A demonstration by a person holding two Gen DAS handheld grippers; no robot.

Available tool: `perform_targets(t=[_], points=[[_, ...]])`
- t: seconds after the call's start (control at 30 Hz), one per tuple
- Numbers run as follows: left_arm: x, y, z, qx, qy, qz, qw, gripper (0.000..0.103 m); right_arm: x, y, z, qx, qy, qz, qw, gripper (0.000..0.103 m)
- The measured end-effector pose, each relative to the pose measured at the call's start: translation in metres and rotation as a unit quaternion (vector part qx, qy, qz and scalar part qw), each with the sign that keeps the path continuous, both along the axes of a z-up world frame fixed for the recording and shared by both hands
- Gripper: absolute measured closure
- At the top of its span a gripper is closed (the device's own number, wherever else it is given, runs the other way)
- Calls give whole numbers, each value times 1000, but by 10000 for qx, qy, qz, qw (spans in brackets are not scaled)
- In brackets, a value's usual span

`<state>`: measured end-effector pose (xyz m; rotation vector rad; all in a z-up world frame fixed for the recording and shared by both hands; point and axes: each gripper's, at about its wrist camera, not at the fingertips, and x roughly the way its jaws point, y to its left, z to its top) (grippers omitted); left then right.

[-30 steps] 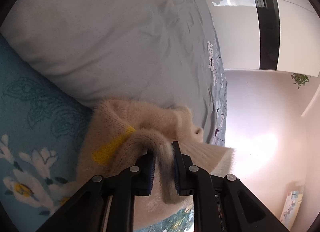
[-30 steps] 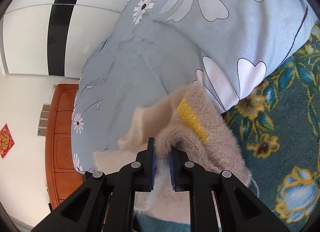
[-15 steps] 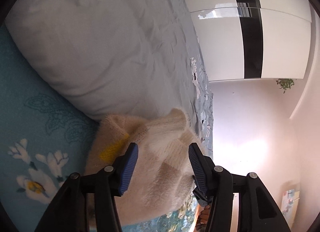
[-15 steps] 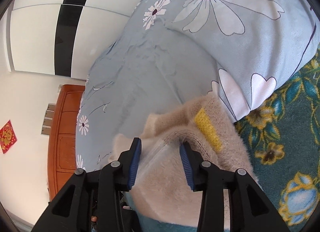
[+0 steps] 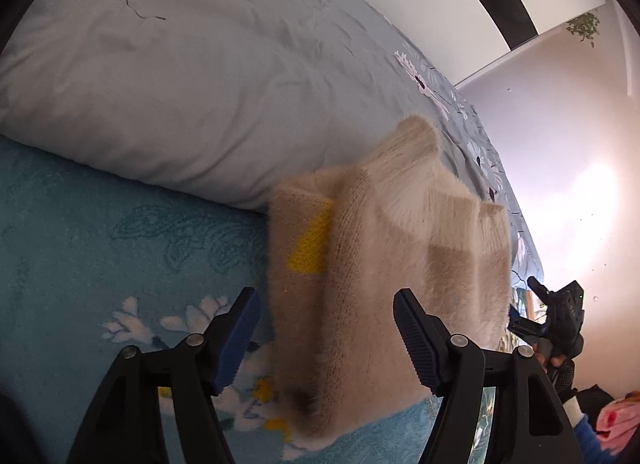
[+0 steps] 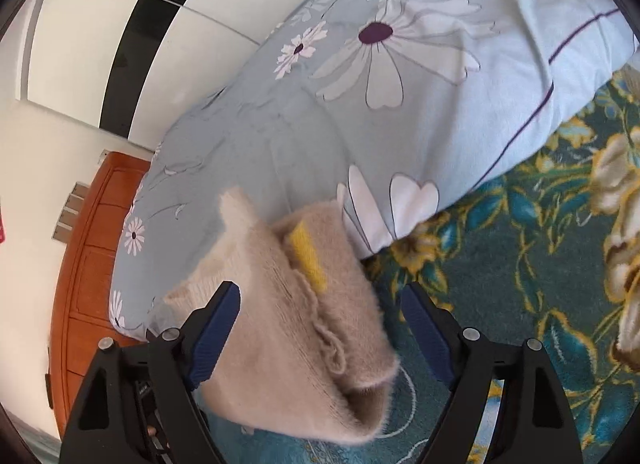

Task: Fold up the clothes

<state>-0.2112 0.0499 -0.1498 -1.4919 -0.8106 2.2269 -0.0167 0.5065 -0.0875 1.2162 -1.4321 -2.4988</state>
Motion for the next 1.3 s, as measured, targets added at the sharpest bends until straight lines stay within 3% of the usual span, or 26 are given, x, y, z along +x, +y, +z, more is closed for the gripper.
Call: perform_targets(t=[0.13,0.3,0.5,0.63,0.73,0.8,0.87,1.0,1.1,1.3], points=[[13,-13,-9,293,-9,-287,9992,19,-7,-12,-28,-142,-119,419,9989,18],[1,-19,-30,704,-246,-217,9970,18,-24,-20,-49,-300,-97,677,9972,18],[-14,-11,-39,1043,-255,-396,9934,17,-52,-22,-50,-180,59,866,9961,14],[-19,-3,-34,977,-180,-505,9938,17,-68,-31,-44,3,12,1004,9950,14],[-18,4,-31,717,-119,-596,9956,18,-71,-36,-44,75,-108,1011,9948,14],[-16,4,-29,657,-95,-598,9960,19,-68,-32,-44,-81,-165,866,9961,19],[-12,3,-27,636,-70,-557,9964,23,-64,-29,-43,-158,-232,779,9966,26],[-5,-2,-23,547,-75,-476,9973,44,-56,-31,-33,-161,-319,756,9965,48],[3,-6,-17,546,-66,-436,9975,58,-49,-36,-21,-140,-354,765,9963,57],[29,-9,4,505,-100,-503,9974,64,-31,-49,10,-65,-397,832,9957,62]])
